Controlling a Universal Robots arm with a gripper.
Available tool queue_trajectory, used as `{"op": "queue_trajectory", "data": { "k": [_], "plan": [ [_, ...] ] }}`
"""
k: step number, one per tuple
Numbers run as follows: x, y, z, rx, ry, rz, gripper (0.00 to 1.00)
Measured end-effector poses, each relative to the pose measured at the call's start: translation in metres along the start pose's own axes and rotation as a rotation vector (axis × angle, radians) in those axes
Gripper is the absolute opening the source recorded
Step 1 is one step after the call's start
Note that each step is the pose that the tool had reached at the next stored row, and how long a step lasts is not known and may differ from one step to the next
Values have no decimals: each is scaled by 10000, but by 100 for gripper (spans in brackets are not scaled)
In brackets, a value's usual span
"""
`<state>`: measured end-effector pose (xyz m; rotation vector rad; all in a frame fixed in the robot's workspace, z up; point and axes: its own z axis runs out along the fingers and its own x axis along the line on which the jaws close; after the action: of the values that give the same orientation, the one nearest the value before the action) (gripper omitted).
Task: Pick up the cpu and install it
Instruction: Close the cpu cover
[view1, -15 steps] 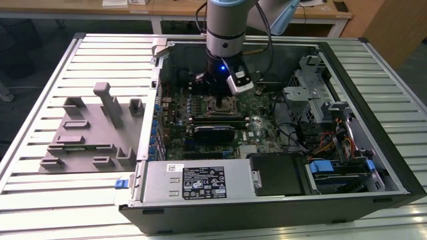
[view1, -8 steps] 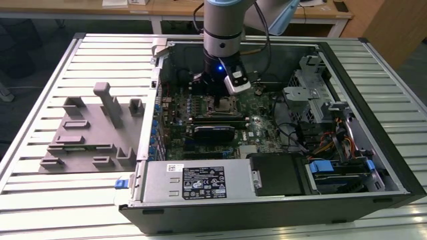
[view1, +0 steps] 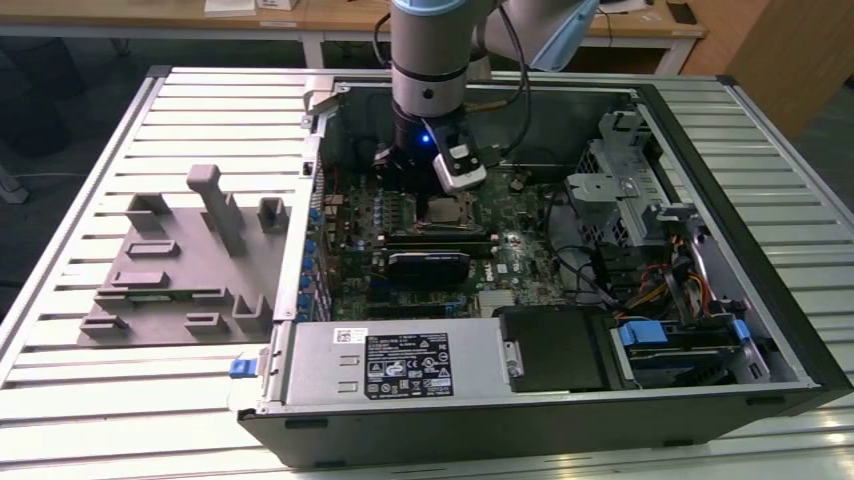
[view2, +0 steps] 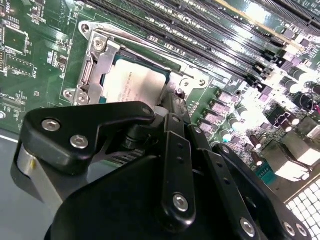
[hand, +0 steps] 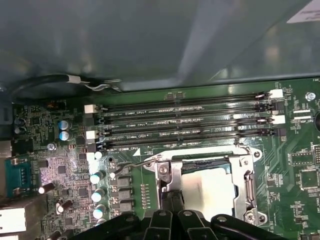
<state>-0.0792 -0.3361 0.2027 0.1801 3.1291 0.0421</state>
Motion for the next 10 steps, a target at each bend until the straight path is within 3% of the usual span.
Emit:
{"op": "queue_trajectory", "data": {
  "k": [10],
  "plan": [
    [1,-1,29,4,3,-8,11]
  ]
}}
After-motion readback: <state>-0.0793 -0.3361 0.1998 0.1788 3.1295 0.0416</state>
